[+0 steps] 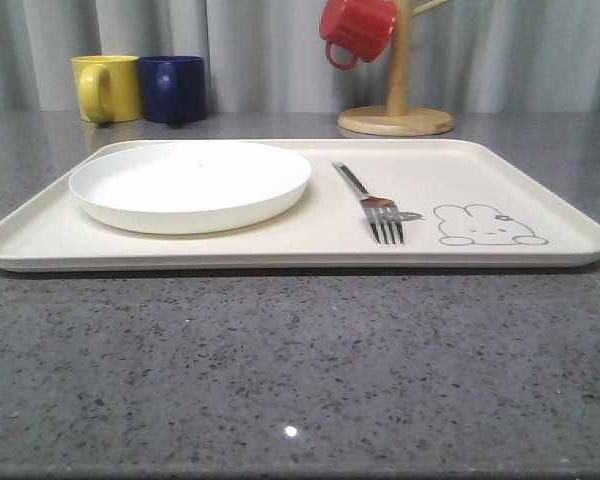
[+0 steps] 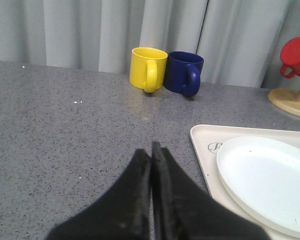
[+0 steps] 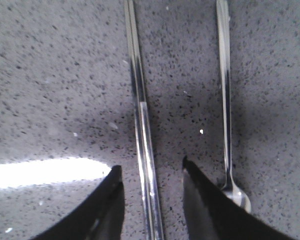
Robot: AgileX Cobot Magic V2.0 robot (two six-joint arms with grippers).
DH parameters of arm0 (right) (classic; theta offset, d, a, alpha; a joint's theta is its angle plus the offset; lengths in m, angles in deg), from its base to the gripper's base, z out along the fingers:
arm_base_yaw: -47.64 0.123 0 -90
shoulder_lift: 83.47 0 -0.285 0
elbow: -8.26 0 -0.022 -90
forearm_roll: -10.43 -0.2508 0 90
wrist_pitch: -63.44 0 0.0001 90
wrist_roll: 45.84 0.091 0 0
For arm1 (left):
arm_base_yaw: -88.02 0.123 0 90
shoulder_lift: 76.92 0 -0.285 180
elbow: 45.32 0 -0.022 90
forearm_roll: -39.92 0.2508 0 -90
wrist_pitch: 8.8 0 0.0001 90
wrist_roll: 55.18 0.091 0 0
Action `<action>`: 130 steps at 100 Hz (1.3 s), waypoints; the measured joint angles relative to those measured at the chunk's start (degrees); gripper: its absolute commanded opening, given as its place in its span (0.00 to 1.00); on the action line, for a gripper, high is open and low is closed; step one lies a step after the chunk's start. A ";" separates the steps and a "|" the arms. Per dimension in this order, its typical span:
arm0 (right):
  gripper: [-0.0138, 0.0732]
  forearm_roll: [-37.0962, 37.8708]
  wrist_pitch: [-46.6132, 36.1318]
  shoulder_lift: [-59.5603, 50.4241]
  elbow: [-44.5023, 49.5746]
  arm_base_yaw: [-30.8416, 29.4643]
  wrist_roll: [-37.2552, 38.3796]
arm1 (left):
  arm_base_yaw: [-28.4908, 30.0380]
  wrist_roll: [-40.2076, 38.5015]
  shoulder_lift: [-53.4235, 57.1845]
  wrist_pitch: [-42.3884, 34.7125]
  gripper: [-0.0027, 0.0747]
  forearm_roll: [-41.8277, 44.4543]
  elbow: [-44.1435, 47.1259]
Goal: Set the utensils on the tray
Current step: 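Move the right gripper to the steel chopsticks and grasp them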
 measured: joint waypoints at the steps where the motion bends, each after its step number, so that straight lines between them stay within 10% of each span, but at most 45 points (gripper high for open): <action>1: 0.51 -0.12 0.00 0.04 0.00 -0.01 -0.03 | 0.00 0.00 0.00 0.00 0.01 0.00 0.00; 103: 0.50 -1.05 -1.48 9.09 0.00 -0.09 -2.74 | 0.00 0.00 0.00 0.00 0.01 0.00 0.00; 130: 0.23 -1.38 -1.48 9.19 0.00 -0.09 -2.74 | 0.00 0.00 0.00 0.00 0.01 0.00 0.00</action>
